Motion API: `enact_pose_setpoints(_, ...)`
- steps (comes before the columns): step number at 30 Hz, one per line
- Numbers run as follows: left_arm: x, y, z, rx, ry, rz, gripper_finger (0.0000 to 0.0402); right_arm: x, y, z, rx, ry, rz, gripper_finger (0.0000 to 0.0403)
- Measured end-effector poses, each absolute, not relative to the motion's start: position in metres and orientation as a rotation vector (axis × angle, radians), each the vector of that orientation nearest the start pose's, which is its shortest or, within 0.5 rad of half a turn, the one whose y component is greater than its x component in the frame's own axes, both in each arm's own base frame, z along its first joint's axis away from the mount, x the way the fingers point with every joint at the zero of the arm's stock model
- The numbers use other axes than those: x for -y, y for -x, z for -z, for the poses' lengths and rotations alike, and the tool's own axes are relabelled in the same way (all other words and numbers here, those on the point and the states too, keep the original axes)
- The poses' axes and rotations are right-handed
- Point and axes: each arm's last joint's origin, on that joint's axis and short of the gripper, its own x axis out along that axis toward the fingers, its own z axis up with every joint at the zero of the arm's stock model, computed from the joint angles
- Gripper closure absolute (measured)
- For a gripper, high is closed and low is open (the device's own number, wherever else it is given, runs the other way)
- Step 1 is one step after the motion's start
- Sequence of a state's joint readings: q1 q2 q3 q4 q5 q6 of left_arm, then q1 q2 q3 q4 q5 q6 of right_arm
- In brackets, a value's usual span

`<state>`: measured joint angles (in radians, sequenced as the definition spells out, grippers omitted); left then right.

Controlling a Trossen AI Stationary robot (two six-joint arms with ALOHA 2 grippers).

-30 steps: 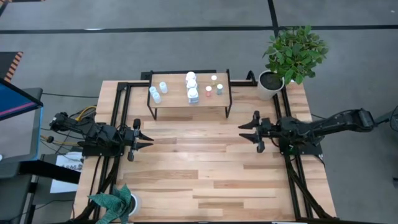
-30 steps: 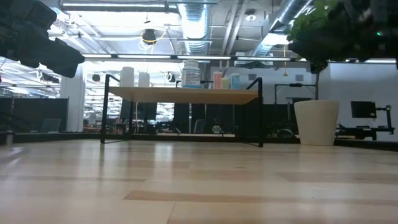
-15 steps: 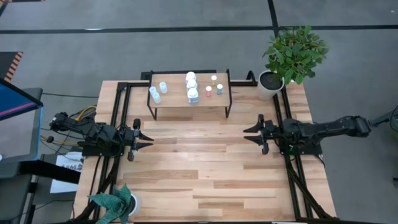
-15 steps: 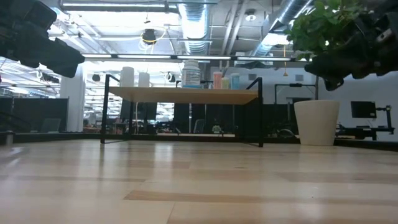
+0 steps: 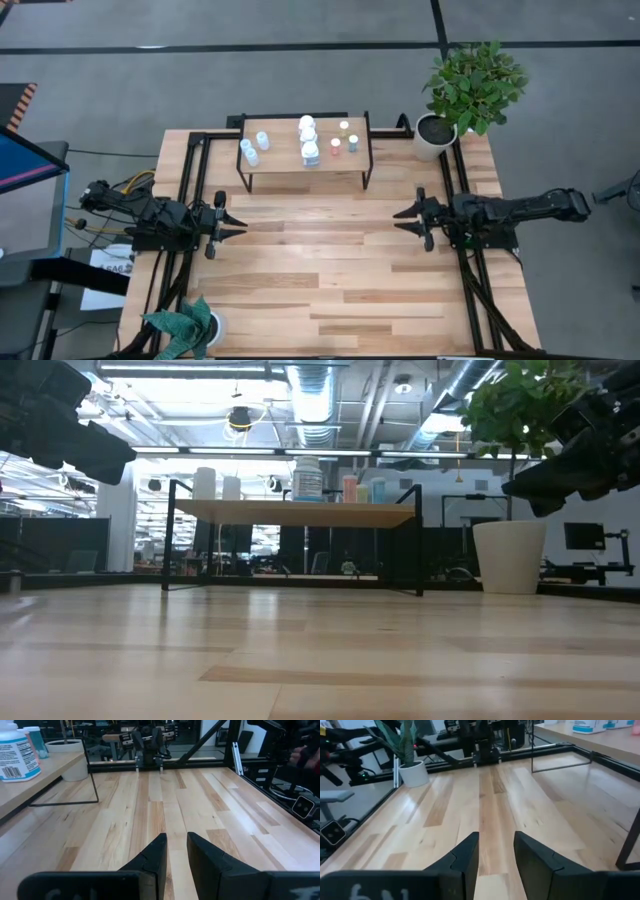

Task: Pick and place medicine bottles onto shelf by color
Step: Return to Home Position

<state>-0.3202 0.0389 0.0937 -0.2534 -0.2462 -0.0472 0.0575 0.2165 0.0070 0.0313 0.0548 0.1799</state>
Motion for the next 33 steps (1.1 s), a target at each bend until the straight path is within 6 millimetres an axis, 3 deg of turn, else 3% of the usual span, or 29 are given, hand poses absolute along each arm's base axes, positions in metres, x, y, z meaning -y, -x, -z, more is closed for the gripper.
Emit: enact_pose_setpoints(33,0.0221,-0.0891,-0.1682,-0.192,-0.009,0.069,0.0338,-0.0052,-0.1093,-0.1504,-0.178,-0.165,0.007,0.0252)
